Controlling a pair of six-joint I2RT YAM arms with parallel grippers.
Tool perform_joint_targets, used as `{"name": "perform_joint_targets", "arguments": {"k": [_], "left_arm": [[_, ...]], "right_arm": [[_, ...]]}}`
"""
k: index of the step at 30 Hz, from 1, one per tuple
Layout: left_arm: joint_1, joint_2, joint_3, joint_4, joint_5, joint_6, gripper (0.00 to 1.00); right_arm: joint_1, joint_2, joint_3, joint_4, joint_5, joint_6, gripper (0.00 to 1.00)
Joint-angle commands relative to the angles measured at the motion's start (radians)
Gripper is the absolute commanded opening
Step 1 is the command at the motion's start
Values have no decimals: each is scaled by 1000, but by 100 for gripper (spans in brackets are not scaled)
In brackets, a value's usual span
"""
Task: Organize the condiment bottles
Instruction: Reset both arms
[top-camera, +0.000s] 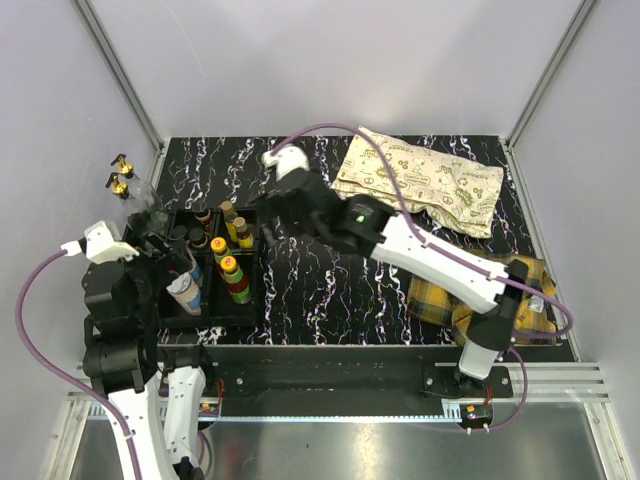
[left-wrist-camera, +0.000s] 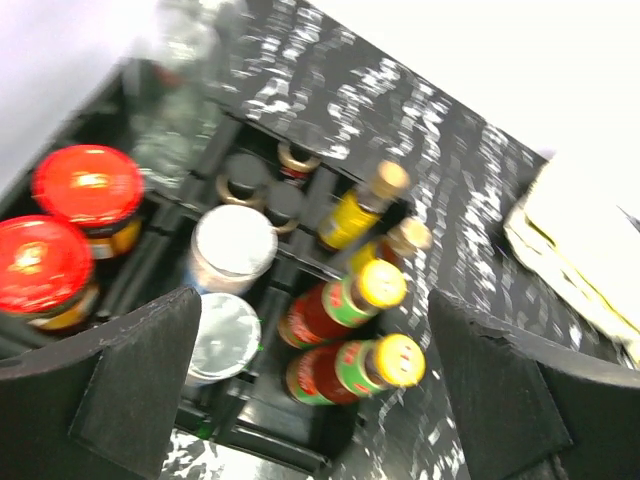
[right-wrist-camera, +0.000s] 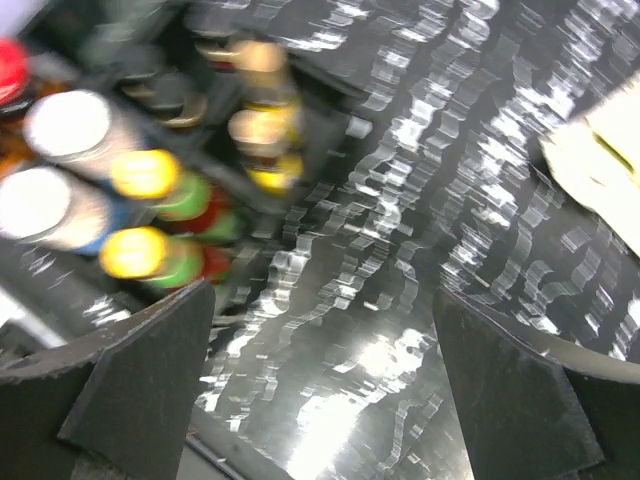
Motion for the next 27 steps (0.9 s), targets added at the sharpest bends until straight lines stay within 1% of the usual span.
{"name": "perform_joint_targets", "arguments": {"k": [1, 5, 8, 10, 11, 14, 20, 22, 25, 27], "left_arm": [[2, 9, 42, 43, 219, 46, 99], [2, 19, 54, 46, 288, 48, 99], [2, 23, 50, 63, 352, 42, 99], [2, 25, 40, 93, 421, 33, 99], [2, 29, 30, 104, 476, 29, 99], [2, 43, 11, 144, 570, 28, 99], [0, 74, 5, 181, 642, 22, 99], [-12, 81, 5, 181, 622, 22, 99], [-37, 78, -9, 182, 526, 25, 99], [-41, 63, -21, 179, 417, 29, 99]], "right_arm": [[-103, -139, -216, 110, 2, 127, 100], [-167, -210, -340, 150, 7, 170, 100], [-181, -237, -395, 153, 8, 187, 100], [-189, -248, -427, 153, 6, 196, 100], [-192, -253, -436, 155, 3, 198, 100], [-195, -259, -466, 158, -3, 210, 100], [-202, -251, -484, 164, -16, 224, 100], [-205, -240, -478, 165, -24, 225, 100], [-205, -224, -467, 165, -30, 228, 100], [-205, -217, -463, 165, -27, 227, 100]]}}
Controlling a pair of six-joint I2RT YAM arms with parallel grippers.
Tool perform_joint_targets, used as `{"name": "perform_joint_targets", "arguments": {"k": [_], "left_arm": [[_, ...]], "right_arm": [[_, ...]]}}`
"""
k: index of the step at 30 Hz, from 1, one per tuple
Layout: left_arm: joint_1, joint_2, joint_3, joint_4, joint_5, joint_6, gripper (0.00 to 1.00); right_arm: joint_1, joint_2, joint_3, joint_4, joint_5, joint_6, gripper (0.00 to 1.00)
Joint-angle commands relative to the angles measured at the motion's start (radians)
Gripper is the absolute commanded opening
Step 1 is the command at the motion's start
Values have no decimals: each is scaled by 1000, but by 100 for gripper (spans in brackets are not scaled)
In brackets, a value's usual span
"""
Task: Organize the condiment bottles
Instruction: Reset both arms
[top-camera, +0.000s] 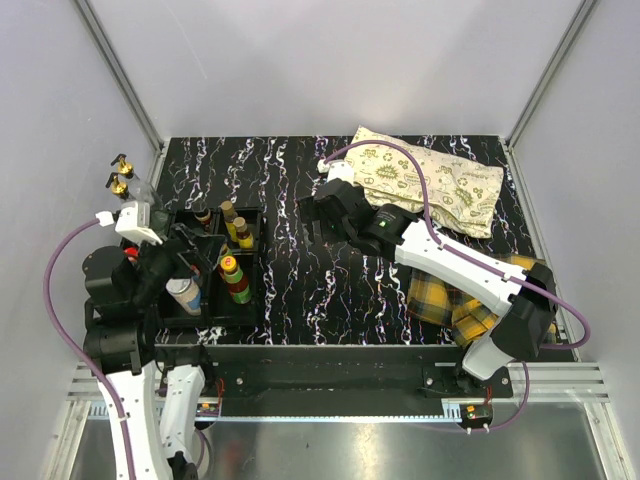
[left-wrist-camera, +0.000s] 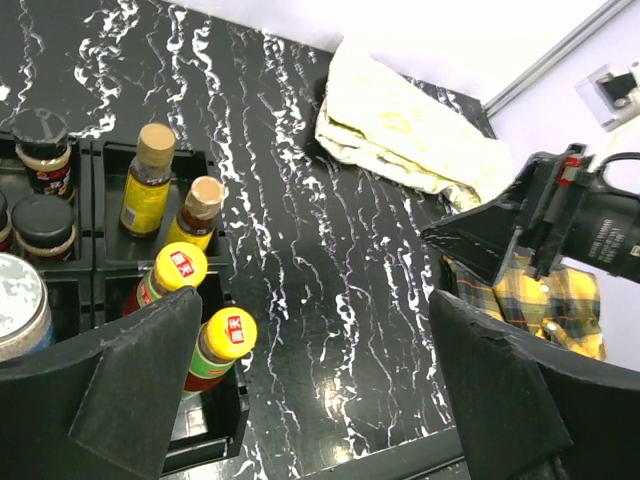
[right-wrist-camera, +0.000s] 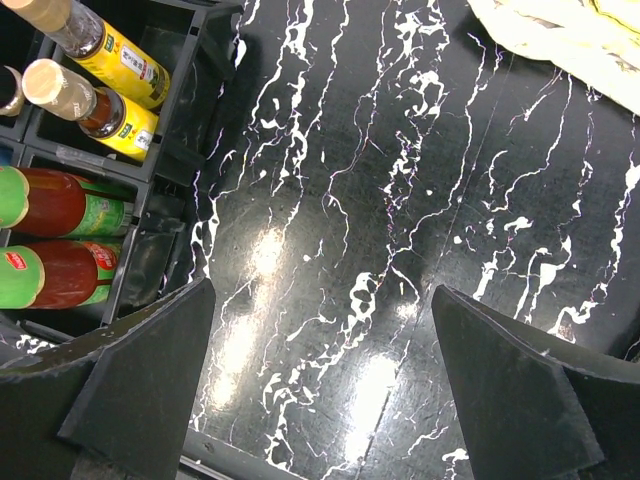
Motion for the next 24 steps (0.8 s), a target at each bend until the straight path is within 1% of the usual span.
{"name": "perform_joint_targets", "arguments": {"k": [1, 2, 4, 10, 24], "left_arm": [[-18, -15, -21, 49, -150, 16, 99], [-19, -21, -22, 44, -213, 21, 99], [-16, -35, -22, 41, -266, 42, 99], [-18, -61, -25, 41, -347, 82, 99], [-16, -87, -51, 41, -393, 88, 99]], "right_arm": [[-10, -4, 22, 40, -2, 17, 100], [-8, -6, 22, 40, 8, 15, 100], [-14, -12, 12, 40, 20, 15, 100], [-36, -49, -37, 40, 71, 32, 100], [-83, -179, -228, 44, 120, 78, 100]]}}
